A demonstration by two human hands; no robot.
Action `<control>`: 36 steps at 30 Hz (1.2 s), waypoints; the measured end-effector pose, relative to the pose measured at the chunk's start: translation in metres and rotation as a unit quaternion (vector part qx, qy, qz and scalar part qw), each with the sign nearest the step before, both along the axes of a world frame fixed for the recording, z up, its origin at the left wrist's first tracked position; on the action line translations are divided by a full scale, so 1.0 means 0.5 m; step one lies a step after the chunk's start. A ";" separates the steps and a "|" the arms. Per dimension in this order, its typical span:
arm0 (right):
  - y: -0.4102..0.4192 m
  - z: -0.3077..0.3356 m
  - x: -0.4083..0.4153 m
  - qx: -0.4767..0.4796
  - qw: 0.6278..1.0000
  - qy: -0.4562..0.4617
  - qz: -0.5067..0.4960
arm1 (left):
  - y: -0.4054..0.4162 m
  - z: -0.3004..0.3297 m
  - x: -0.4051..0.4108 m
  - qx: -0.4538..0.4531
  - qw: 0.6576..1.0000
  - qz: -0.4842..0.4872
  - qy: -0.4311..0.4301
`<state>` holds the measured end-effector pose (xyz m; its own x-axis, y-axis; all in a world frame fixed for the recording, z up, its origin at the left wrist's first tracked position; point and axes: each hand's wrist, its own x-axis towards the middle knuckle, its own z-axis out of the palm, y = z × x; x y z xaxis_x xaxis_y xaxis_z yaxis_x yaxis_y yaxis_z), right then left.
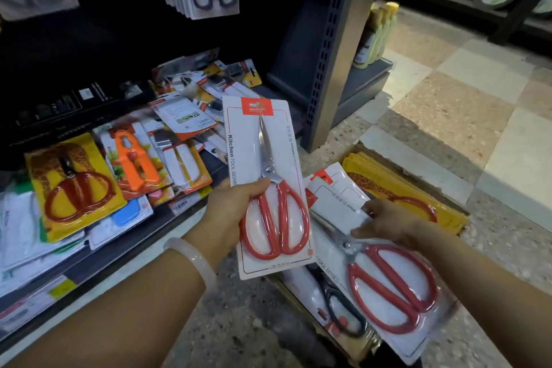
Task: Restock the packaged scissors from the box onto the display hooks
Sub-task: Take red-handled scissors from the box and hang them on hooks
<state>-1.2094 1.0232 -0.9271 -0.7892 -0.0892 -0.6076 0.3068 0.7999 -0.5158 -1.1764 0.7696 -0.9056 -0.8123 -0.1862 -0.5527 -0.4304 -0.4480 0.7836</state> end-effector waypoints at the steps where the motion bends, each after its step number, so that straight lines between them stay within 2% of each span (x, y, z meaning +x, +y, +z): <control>1: 0.001 0.002 -0.005 -0.022 1.000 0.008 -0.015 | -0.007 0.002 0.001 0.005 1.000 0.001 0.007; 8: 0.003 0.097 -0.030 -0.068 0.997 0.028 -0.003 | -0.083 0.036 0.022 0.014 0.998 0.024 0.051; 11: -0.040 0.155 -0.046 -0.105 0.991 0.082 -0.013 | -0.121 0.053 0.041 -0.007 0.996 0.047 0.070; 16: -0.206 0.224 -0.050 -0.262 0.957 0.120 -0.036 | -0.211 0.107 0.095 -0.011 0.988 0.110 0.106; 22: -0.443 0.264 -0.023 -0.410 0.903 0.124 0.035 | -0.371 0.187 0.204 -0.059 0.964 0.179 0.185; 30: -0.698 0.278 0.077 -0.486 0.862 0.082 0.118 | -0.542 0.228 0.398 -0.138 0.931 0.286 0.177; 36: -0.835 0.320 0.128 -0.485 0.848 0.108 0.184 | -0.619 0.226 0.487 -0.116 0.909 0.361 0.176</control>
